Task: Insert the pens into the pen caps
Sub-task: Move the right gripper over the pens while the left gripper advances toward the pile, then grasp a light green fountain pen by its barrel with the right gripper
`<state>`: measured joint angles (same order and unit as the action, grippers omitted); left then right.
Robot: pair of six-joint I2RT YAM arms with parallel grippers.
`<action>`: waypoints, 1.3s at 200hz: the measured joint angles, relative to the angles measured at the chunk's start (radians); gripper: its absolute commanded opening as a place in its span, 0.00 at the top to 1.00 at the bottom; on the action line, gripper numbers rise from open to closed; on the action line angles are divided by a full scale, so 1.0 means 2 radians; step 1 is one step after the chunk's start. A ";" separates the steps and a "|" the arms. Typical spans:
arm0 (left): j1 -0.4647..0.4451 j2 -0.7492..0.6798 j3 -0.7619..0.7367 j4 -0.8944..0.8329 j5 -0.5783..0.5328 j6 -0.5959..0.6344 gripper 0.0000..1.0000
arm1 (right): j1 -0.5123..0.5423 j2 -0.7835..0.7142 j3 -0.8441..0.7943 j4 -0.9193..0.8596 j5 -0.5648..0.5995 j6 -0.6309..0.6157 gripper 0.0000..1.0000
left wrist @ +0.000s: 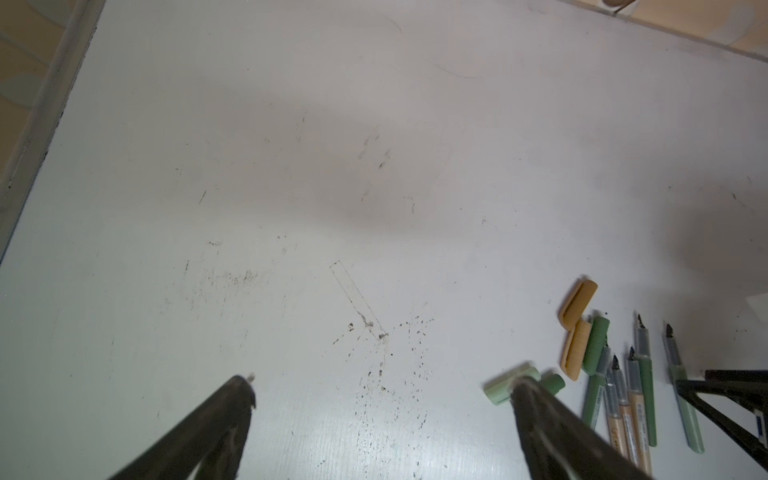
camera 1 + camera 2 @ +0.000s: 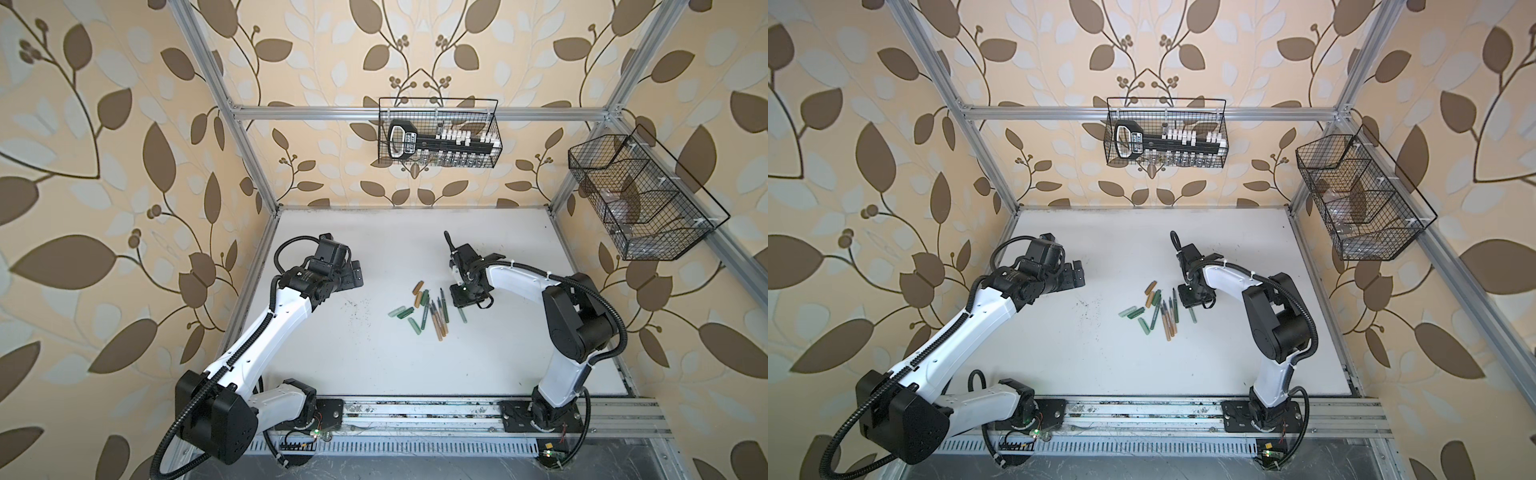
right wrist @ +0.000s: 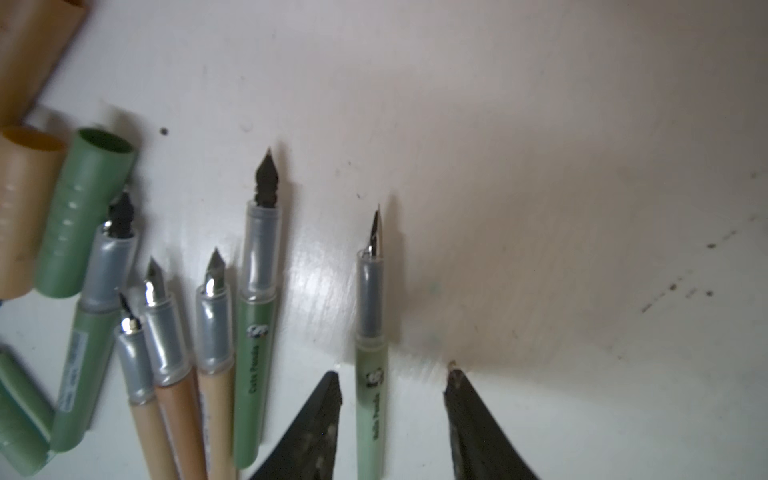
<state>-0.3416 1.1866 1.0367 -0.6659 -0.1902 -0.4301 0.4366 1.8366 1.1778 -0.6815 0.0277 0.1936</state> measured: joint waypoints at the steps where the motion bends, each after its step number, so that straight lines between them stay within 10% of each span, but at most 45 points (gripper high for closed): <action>1: 0.000 0.000 0.000 0.000 0.000 0.000 0.01 | 0.000 0.000 0.000 0.000 0.000 0.000 0.58; 184: -0.014 0.091 0.069 0.043 0.060 0.021 0.01 | -0.005 0.042 0.046 -0.009 0.002 0.008 0.94; 260: -0.037 0.081 0.035 0.153 0.240 0.036 0.01 | -0.057 -0.070 0.018 0.122 -0.177 0.041 0.94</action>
<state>-0.4149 1.3479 1.1076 -0.3592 0.2897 -0.3576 0.3225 1.6966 1.2129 -0.4377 -0.3256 0.2749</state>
